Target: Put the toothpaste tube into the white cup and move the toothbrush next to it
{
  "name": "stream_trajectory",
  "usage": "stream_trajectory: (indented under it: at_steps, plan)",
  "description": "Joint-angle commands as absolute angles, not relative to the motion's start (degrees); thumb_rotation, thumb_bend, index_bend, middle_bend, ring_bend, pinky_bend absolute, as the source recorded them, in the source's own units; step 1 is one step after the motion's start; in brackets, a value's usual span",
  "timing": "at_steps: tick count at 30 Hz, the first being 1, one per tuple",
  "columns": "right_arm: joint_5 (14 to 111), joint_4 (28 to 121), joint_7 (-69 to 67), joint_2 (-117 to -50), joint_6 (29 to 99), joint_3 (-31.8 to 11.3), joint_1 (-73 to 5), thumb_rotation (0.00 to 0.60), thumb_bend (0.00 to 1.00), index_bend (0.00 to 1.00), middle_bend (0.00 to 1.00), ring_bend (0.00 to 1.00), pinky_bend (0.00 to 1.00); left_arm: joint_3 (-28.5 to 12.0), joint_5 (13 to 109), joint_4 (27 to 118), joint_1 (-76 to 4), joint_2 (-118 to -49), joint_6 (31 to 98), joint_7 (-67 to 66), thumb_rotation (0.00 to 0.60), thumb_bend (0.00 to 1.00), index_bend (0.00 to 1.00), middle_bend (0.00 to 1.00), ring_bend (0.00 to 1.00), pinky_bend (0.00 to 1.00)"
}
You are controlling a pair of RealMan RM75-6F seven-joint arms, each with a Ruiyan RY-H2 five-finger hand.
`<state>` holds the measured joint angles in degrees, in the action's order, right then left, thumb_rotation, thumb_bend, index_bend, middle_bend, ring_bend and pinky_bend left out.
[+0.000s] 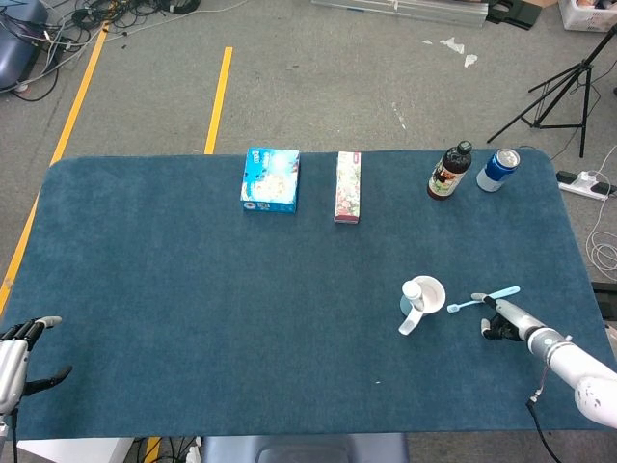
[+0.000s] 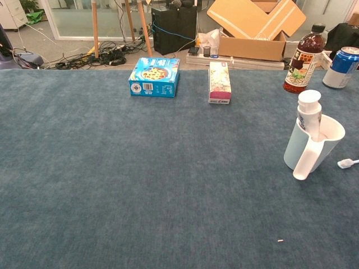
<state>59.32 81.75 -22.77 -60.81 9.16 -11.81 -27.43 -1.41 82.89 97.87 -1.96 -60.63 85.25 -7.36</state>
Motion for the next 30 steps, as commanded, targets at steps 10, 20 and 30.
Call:
stream_trajectory:
  at_steps: [10,20,30]
  plan:
    - [72.3,89.3,-14.7,-59.7,40.1,-12.7,-19.0,0.600,0.62,0.24,0.84,0.93,1.00,-1.4,82.9,98.0,-2.0,-60.6,85.2,-7.5,0.600,0.10,0.28,0.34,0.35,0.45]
    - [82.2,77.9,-6.3,-67.4,55.8,-9.7,-18.7,0.600,0.51,0.36,0.36,0.41,0.58,-1.4,82.9,98.0,-2.0,-60.6,85.2,-7.4,0.600,0.10,0.28,0.34,0.35,0.45]
    - [82.9,69.8,5.5,-71.1,56.2,-6.9,-21.0,0.600,0.32,0.36,0.06,0.01,0.15,-1.4,82.9,98.0,-2.0,-60.5,85.2,-7.3,0.600,0.10,0.28,0.34,0.35,0.45]
